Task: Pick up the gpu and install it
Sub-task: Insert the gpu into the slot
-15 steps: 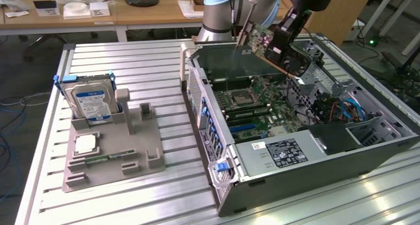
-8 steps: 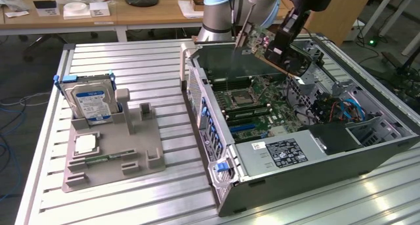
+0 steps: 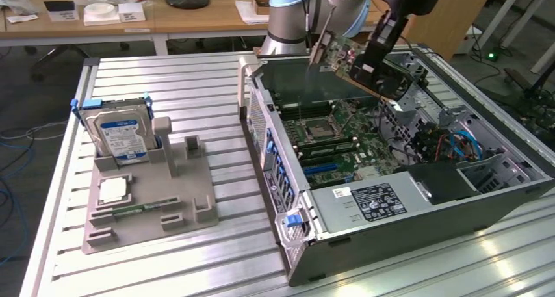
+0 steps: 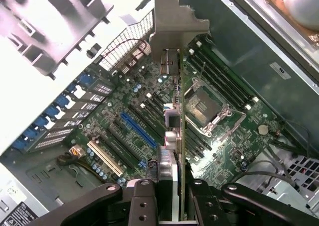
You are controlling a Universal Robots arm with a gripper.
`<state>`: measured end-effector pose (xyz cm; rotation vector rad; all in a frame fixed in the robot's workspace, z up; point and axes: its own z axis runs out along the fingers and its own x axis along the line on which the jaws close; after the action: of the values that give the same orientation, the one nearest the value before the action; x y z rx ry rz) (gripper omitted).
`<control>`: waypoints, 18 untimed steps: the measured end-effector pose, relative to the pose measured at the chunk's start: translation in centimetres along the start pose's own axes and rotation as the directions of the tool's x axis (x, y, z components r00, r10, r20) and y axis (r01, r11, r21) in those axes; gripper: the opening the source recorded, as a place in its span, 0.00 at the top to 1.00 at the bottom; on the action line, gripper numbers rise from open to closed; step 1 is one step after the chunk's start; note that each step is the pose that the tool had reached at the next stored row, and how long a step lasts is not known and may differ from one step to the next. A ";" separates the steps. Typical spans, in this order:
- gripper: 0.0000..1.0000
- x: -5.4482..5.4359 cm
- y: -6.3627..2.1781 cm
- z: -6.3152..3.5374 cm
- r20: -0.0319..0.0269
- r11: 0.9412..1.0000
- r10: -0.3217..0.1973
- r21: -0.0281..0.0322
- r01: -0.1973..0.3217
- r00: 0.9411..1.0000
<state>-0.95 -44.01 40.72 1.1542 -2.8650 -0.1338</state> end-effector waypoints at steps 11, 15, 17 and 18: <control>0.72 0.0 -0.03 0.00 -0.009 0.996 -0.087 0.001 0.087 0.996; 0.72 0.0 -0.04 0.00 -0.012 0.993 -0.118 0.001 0.118 0.993; 0.72 0.0 -0.05 -0.01 -0.014 0.991 -0.135 0.001 0.135 0.991; 0.72 0.1 -0.05 -0.01 -0.014 0.990 -0.143 0.001 0.143 0.990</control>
<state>-0.95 -44.09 40.72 1.3545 -2.7693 -0.1277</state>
